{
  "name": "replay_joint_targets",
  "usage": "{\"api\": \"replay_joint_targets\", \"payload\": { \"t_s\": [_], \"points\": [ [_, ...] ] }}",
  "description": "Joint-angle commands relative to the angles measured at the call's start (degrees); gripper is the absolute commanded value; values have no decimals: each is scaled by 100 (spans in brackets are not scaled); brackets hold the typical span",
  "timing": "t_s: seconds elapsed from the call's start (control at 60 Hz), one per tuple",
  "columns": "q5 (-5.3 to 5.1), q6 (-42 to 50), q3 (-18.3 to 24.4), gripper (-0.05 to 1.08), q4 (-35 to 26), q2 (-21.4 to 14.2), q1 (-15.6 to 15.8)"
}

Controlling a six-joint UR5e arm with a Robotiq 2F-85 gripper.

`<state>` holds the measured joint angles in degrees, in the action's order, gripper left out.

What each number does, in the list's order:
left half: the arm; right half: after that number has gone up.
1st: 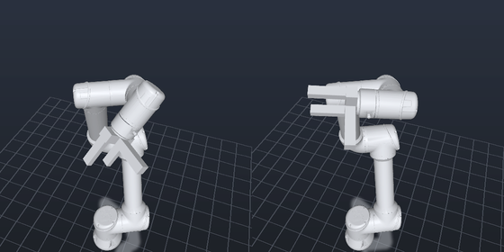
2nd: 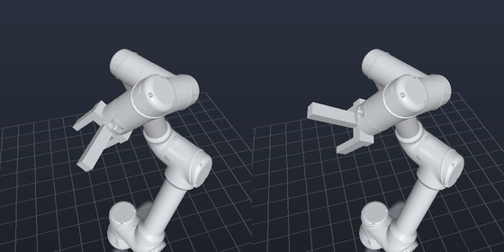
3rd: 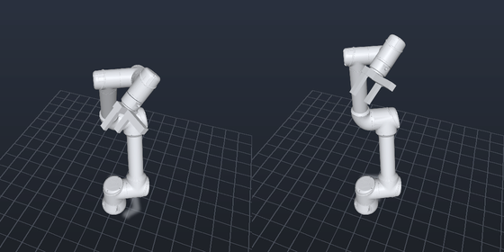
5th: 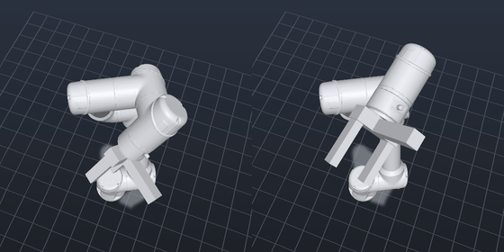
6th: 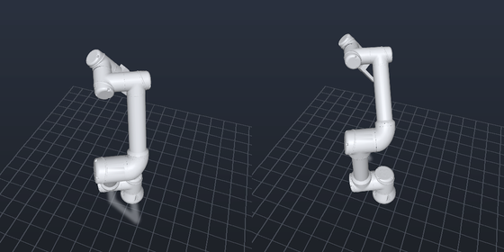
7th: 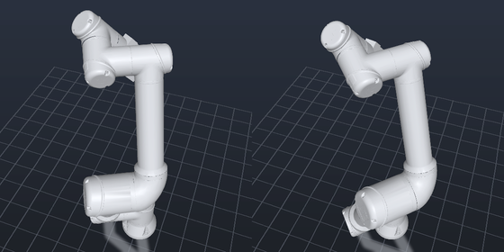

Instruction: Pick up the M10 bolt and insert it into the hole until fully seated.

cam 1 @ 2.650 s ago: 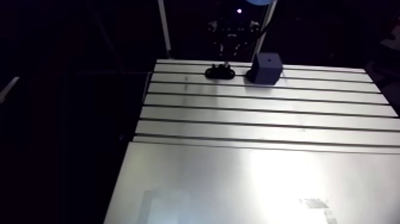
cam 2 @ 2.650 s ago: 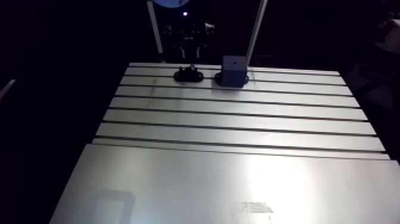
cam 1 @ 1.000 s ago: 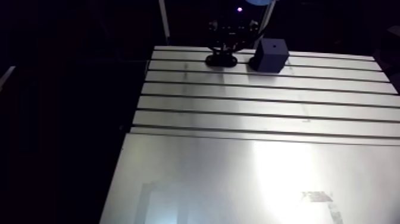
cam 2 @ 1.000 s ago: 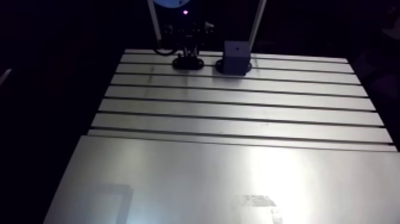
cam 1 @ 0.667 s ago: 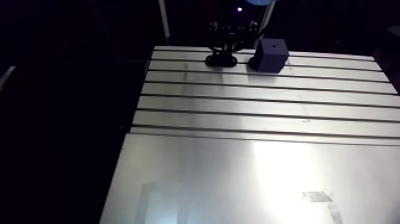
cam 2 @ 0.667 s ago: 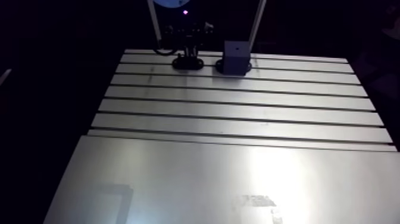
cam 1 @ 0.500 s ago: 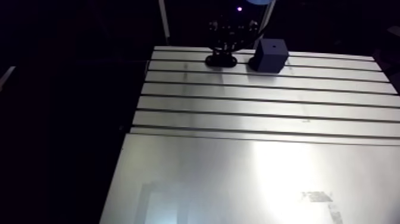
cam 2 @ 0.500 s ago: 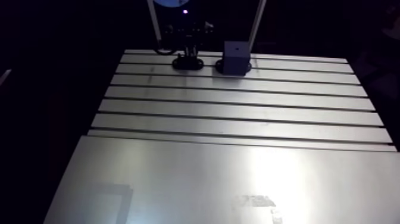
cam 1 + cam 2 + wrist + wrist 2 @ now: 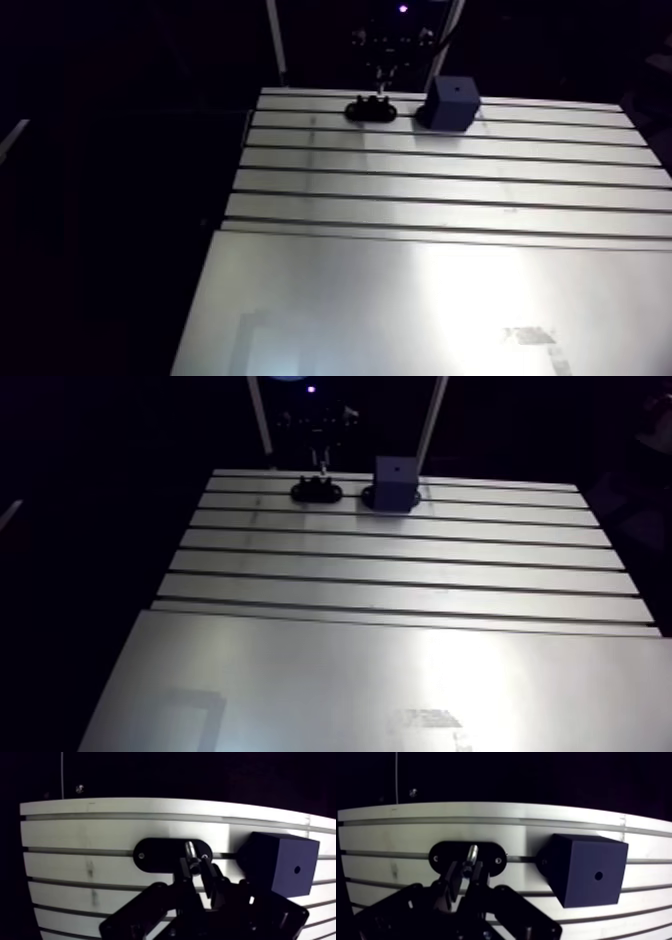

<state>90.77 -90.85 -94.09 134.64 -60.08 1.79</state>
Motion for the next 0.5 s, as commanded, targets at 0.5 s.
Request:
{"api": "replay_joint_targets", "payload": {
  "t_s": [0.5],
  "points": [
    [-12, 28, 1388, 106, -2457, -472, -217]
  ]
}}
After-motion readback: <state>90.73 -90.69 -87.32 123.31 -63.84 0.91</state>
